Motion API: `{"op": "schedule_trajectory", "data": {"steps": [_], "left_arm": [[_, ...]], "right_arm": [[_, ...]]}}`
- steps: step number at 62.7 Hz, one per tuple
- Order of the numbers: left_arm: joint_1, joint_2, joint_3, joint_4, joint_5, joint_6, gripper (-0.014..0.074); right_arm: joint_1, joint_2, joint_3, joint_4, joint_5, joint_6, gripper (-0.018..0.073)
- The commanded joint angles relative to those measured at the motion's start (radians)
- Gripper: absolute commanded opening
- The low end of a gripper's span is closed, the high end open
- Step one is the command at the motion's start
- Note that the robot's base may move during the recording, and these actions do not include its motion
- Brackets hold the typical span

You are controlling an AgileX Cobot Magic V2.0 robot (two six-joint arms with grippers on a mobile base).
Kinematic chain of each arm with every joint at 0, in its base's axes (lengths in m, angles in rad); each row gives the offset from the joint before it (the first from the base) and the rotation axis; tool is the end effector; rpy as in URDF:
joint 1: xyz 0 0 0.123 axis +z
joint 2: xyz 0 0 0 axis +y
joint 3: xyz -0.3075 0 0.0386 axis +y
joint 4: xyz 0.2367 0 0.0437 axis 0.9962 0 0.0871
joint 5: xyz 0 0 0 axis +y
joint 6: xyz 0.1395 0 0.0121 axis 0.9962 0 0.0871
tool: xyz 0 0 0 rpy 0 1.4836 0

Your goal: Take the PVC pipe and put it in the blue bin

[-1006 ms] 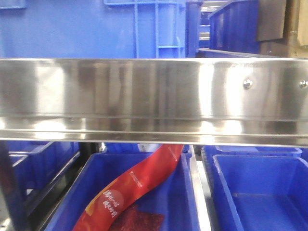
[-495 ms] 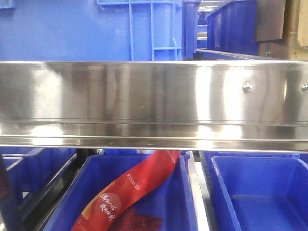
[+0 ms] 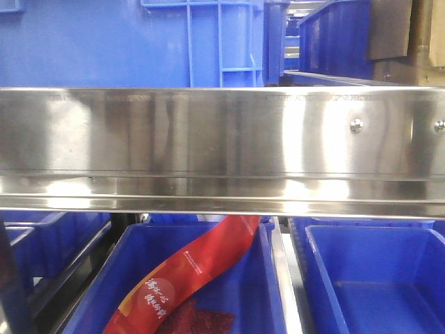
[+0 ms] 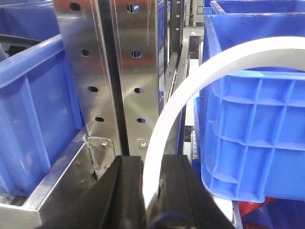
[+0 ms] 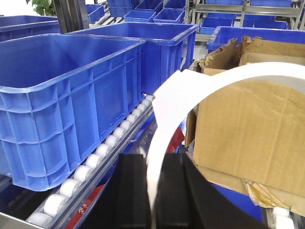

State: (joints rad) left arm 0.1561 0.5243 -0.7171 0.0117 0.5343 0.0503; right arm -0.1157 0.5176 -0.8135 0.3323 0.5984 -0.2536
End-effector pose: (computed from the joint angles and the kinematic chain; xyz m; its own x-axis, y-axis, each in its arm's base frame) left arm 0.1111 0.0183 0.3633 -0.2578 0.0205 -0.9660 -0.1459 0.9875 0.0599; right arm 0.1030 0.0140 0.3935 -0.1885 0.0458 -0.9810 -0.0613 0.9964 0.0583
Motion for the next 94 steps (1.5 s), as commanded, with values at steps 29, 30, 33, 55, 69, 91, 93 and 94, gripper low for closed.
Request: {"op": "schedule_trajectory", "data": {"steps": [29,30,33,55,69,91,93,94], "left_arm": [[0.0,-0.003,-0.003,-0.004,-0.029,-0.003,-0.0111],[0.0,-0.003,-0.003,-0.004,-0.029,-0.003,-0.0111],[0.0,-0.003,-0.003,-0.004,-0.029,-0.003,-0.0111],[0.0,-0.003,-0.003,-0.004,-0.029,-0.003,-0.0111],[0.0,-0.003,-0.003,-0.004,-0.029,-0.003,-0.0111],[0.0,-0.003,-0.003,-0.004,-0.029,-0.003,-0.0111],[0.0,-0.003,-0.003,-0.004,-0.029,-0.003,-0.0111],[0.0,-0.003,-0.003,-0.004,-0.029,-0.003,-0.0111]], "right_arm": [[0.0,-0.005,0.002,-0.006,-0.07,-0.004,-0.0169],[0.0,-0.005,0.002,-0.006,-0.076,-0.004,-0.0169],[0.0,-0.005,0.002,-0.006,-0.091,-0.004,-0.0169],[0.0,-0.005,0.002,0.008,-0.117,-0.004,-0.0169],[0.0,-0.005,0.002,0.011,-0.117,-0.004,-0.0169],[0.0,-0.005,0.002,0.013,-0.097,-0.004,-0.0169],[0.0,-0.005,0.002,0.013,-0.097,-0.004,-0.0169],[0.0,-0.005,0.002,0.013,-0.097,-0.004,-0.0169]]}}
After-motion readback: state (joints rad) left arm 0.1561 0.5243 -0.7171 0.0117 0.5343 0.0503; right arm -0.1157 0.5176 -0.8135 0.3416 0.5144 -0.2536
